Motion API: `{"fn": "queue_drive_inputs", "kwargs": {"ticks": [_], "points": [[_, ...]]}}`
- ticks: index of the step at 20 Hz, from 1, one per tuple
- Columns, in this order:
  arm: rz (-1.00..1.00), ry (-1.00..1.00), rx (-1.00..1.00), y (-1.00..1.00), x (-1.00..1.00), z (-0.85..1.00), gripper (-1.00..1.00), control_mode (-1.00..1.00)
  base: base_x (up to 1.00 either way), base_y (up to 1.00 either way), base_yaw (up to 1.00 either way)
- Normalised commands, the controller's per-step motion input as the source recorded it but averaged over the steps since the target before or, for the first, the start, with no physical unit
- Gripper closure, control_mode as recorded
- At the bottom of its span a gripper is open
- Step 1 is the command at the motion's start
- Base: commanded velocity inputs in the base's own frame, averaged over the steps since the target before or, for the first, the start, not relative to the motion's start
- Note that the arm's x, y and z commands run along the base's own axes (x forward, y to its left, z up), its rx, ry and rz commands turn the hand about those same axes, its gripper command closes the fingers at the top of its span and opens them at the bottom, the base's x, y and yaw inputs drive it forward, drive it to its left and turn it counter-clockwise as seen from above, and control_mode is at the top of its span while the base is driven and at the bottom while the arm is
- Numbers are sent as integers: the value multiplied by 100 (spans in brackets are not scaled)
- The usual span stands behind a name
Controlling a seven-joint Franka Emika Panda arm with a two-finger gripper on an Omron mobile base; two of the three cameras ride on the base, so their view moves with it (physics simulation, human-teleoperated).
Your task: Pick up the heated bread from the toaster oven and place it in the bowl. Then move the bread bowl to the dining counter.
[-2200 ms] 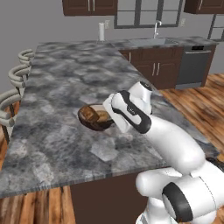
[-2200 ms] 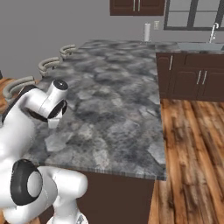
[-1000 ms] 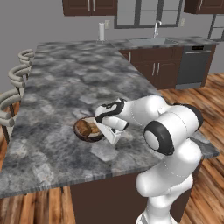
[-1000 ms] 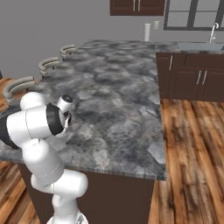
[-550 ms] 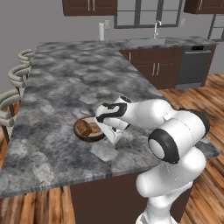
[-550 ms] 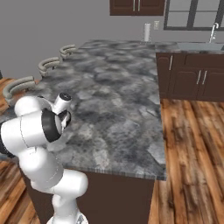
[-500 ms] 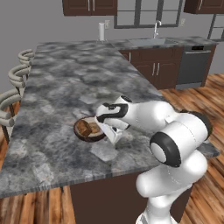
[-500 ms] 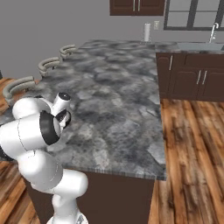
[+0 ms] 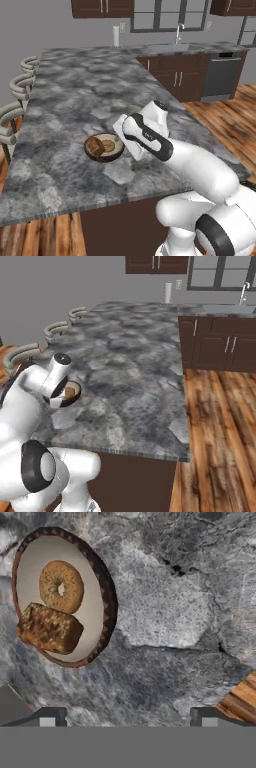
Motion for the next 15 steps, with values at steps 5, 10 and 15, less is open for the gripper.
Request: {"fn": "queue_drive_inputs", "kwargs": {"ticks": [5, 10, 15], "points": [[0, -32, 11, -39, -100, 82, -100, -100, 0, 0, 0], [0, -44, 17, -57, -100, 58, -100, -100, 0, 0, 0], [-3, -44, 20, -61, -100, 42, -100, -100, 0, 0, 0]]}}
